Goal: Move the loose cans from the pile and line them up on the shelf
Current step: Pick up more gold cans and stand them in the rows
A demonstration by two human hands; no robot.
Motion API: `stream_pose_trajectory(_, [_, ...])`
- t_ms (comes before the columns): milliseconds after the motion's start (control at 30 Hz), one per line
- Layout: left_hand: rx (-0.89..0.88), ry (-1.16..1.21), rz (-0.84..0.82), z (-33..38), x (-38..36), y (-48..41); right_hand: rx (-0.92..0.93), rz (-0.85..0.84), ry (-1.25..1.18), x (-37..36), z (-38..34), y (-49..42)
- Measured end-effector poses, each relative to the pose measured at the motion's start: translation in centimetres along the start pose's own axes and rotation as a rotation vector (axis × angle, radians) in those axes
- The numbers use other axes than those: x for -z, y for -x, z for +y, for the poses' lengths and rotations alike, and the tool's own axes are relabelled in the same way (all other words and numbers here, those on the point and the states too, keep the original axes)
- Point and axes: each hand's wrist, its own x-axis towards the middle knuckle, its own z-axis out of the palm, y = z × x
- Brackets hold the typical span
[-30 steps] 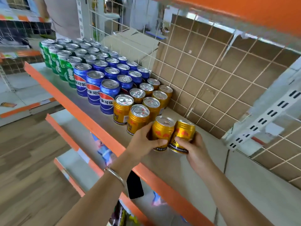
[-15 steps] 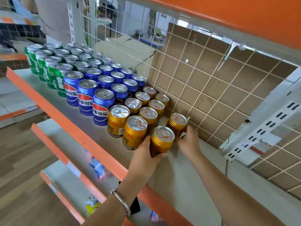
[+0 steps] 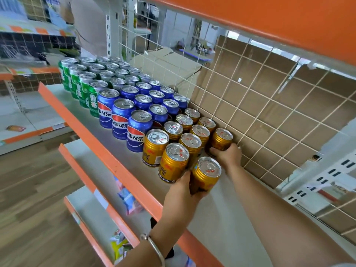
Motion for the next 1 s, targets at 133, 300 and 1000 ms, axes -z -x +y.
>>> stream_pose_trajectory(133, [0.021,-0.008,0.016,0.1,0.0,-0.1,0.008,-0.011,0.011,-0.4,-0.3,-0.6])
stream_pose_trajectory(300, [0.018,-0.007,-0.02,0.0,-0.2,-0.3,-0.066,-0.063,-0.159,0.1,-0.2,1.2])
stream_pose_trajectory(1000, [-0.092,-0.256,-0.258,1.3,-1.0,-2.8,0.232,-0.278,-0.073,3.5,1.1,5.7])
